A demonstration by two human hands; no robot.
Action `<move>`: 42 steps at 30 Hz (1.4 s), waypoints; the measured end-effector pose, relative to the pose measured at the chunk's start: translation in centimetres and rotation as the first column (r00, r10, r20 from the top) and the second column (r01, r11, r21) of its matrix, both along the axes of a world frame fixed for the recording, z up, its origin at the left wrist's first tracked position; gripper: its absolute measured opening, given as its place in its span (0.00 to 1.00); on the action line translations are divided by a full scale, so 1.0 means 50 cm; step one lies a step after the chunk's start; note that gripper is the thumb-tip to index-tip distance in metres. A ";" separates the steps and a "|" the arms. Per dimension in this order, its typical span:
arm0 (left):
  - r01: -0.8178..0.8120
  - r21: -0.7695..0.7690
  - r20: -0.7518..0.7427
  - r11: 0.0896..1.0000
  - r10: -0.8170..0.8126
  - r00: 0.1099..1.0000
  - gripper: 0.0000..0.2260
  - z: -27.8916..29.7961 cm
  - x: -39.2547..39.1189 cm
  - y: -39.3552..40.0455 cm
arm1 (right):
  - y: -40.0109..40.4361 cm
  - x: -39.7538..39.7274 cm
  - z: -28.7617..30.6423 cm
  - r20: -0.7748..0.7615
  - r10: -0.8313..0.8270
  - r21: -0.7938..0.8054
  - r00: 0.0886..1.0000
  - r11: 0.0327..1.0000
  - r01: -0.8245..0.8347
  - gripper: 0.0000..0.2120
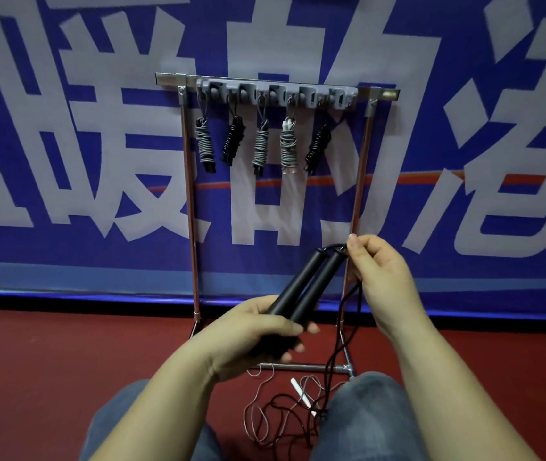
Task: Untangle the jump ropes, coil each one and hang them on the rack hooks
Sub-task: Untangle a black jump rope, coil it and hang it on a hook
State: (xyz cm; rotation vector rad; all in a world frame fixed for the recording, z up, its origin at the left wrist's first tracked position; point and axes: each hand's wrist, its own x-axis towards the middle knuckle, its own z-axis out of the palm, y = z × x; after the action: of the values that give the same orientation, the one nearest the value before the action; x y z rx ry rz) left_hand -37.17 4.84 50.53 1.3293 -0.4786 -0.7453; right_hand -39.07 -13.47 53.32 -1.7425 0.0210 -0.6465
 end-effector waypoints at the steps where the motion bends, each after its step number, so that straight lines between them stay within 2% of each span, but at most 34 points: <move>1: -0.035 0.001 0.020 0.999 0.035 0.999 0.20 -0.001 0.000 -0.005 | -0.002 0.000 0.000 0.005 -0.005 0.001 1.000 1.000 0.005 0.12; 4: -0.105 0.080 0.100 0.991 0.096 0.990 0.21 0.005 -0.006 -0.009 | 0.004 0.001 -0.003 0.003 0.014 0.024 1.000 1.000 -0.014 0.12; 8: -0.111 0.119 0.145 0.987 0.094 0.985 0.04 0.013 -0.022 -0.009 | 0.020 0.001 -0.018 -0.010 0.085 0.039 0.996 0.996 -0.085 0.12; 13: -0.165 0.028 0.125 0.986 0.160 0.979 0.06 0.017 -0.033 -0.004 | 0.031 0.000 -0.010 -0.028 0.124 0.075 0.992 0.990 -0.122 0.14; 16: -0.266 -0.127 0.007 0.956 0.269 0.963 0.11 0.032 -0.038 -0.015 | 0.047 0.008 -0.011 -0.040 0.196 0.082 0.980 0.978 -0.192 0.16; 21: -0.399 -0.358 -0.278 0.844 0.312 0.909 0.11 0.057 -0.027 -0.015 | 0.068 0.012 -0.027 -0.128 0.153 -0.147 0.980 0.974 -0.171 0.18; 23: -0.405 -0.404 -0.342 0.820 0.276 0.898 0.11 0.055 -0.019 -0.009 | 0.081 0.012 -0.037 -0.154 0.126 -0.207 0.980 0.966 -0.157 0.19; 26: -0.307 -0.495 -0.401 0.813 0.100 0.911 0.20 0.059 -0.013 -0.007 | 0.110 0.010 -0.051 -0.235 0.154 -0.207 0.960 0.957 -0.205 0.21; 27: -0.316 -0.491 -0.415 0.812 0.101 0.904 0.17 0.063 -0.010 -0.007 | 0.116 0.008 -0.052 -0.256 0.164 -0.229 0.953 0.947 -0.224 0.20; 28: -0.351 -0.463 -0.430 0.814 0.140 0.892 0.11 0.070 -0.007 -0.007 | 0.118 0.005 -0.049 -0.273 0.168 -0.273 0.947 0.931 -0.243 0.18; 30: -0.428 -0.358 -0.420 0.830 0.266 0.868 0.10 0.084 0.005 0.000 | 0.112 -0.005 -0.038 -0.304 0.159 -0.397 0.939 0.875 -0.276 0.16; 31: -0.467 -0.286 -0.367 0.837 0.354 0.860 0.09 0.084 0.018 0.008 | 0.107 -0.011 -0.029 -0.318 0.152 -0.456 0.936 0.841 -0.291 0.16; 33: -0.551 -0.098 -0.149 0.829 0.535 0.832 0.07 0.073 0.043 0.024 | 0.101 -0.025 -0.012 -0.348 0.143 -0.530 0.926 0.785 -0.320 0.14; 35: -0.597 0.125 0.150 0.793 0.579 0.801 0.07 0.062 0.055 0.034 | 0.099 -0.036 0.004 -0.368 0.139 -0.575 0.919 0.743 -0.343 0.14; 37: -0.561 0.318 0.361 0.764 0.450 0.817 0.05 0.056 0.062 0.031 | 0.097 -0.037 0.017 -0.380 0.120 -0.637 0.917 0.685 -0.353 0.15; 39: -0.488 0.518 0.482 0.703 0.231 0.845 0.04 0.065 0.067 0.025 | 0.095 -0.029 0.036 -0.381 0.098 -0.695 0.919 0.625 -0.355 0.16; 42: -0.319 0.764 0.468 0.561 -0.141 0.873 0.05 0.097 0.079 0.026 | 0.089 -0.010 0.064 -0.397 0.132 -0.706 0.908 0.588 -0.395 0.10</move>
State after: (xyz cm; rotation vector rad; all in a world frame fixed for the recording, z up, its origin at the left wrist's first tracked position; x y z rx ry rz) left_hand -33.24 6.16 55.39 2.4798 -0.4493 -0.5356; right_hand -39.56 -9.00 56.54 -2.6207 -0.3618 -0.1195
